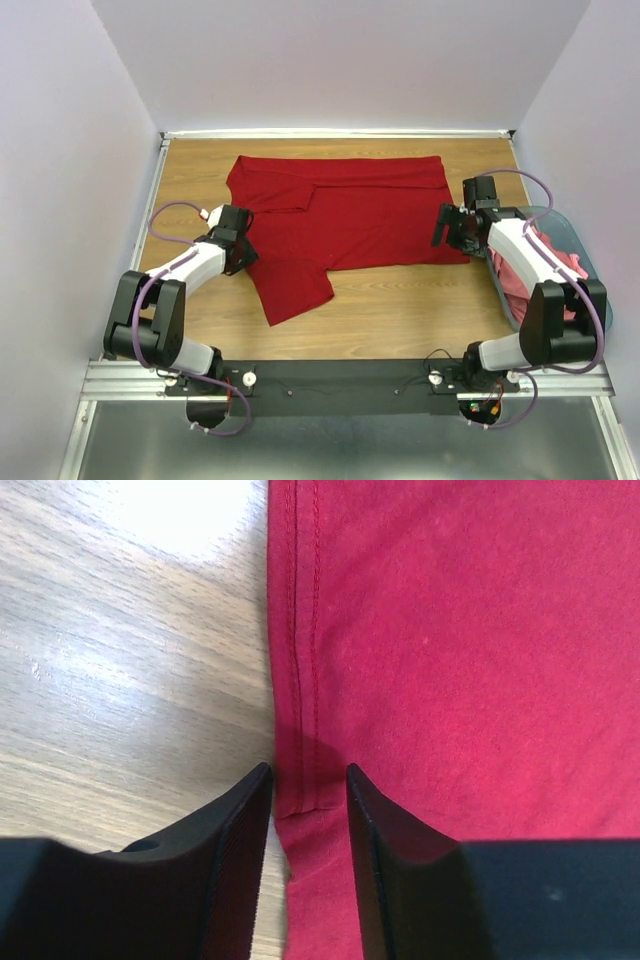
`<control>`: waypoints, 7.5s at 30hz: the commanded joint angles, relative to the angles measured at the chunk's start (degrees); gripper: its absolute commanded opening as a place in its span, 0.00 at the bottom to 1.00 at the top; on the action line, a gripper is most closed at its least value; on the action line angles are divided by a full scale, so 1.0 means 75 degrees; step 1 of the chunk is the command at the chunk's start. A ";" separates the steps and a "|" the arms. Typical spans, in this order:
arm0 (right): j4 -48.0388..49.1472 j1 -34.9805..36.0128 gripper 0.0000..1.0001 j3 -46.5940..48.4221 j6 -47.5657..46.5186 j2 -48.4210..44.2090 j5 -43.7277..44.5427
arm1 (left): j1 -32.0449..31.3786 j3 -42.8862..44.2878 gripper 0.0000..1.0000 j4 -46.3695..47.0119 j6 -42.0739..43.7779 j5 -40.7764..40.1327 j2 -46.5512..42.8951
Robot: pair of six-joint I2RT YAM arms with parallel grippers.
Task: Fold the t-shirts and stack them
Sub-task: Fold the tshirt
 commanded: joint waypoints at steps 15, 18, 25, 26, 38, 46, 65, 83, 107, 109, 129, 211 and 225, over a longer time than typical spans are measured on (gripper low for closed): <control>-0.0109 0.0048 0.88 -0.0270 0.0583 -0.0307 0.0509 | 0.0082 0.0033 0.00 -0.1118 0.0242 -0.0809 -0.0185; -0.0109 0.0048 0.85 -0.0293 0.0618 -0.0132 0.0638 | 0.0410 -0.0107 0.00 -0.1165 0.0347 -0.0762 -0.0467; -0.0062 0.0129 0.73 -0.0481 0.0829 0.0243 0.1014 | 0.1032 -0.0342 0.00 -0.1106 0.0605 -0.0493 -0.0924; -0.0039 0.0142 0.72 -0.0562 0.0922 0.0267 0.1037 | 0.1044 -0.0330 0.00 -0.1095 0.0605 -0.0446 -0.0959; 0.0230 0.0165 0.57 -0.1161 0.1368 0.0372 0.0908 | 0.1067 -0.0389 0.00 -0.0954 0.0605 -0.0305 -0.0913; 0.0617 0.0165 0.49 -0.1430 0.1450 0.0571 0.1072 | 0.1056 -0.0401 0.00 -0.0930 0.0605 -0.0282 -0.0913; 0.0899 0.0154 0.48 -0.1408 0.1509 0.0057 0.0908 | 0.1161 -0.0459 0.00 -0.0884 0.0512 -0.0094 -0.1065; 0.0793 0.0165 0.54 -0.1816 0.1755 0.0302 0.1353 | 0.1161 -0.0529 0.00 -0.0872 0.0523 -0.0070 -0.1112; 0.0125 0.0165 0.01 -0.0600 0.1252 -0.0015 0.1482 | 0.1583 0.0220 0.00 -0.1317 0.1015 0.0070 -0.1500; 0.0067 0.0165 0.01 -0.0236 0.1123 0.0393 0.1482 | 0.1676 0.0477 0.00 -0.1224 0.1144 0.0187 -0.1207; -0.0250 0.0153 0.01 0.2542 0.0572 0.2516 0.1471 | 0.1981 0.3057 0.00 -0.1188 0.1941 0.0316 0.1395; -0.0039 0.0153 0.01 0.3245 0.0443 0.3911 0.1365 | 0.2063 0.3654 0.00 -0.0650 0.1731 -0.0117 0.2568; -0.0027 0.0153 0.09 0.3679 0.0501 0.4274 0.1237 | 0.2075 0.3595 0.06 -0.0649 0.1613 -0.0106 0.2673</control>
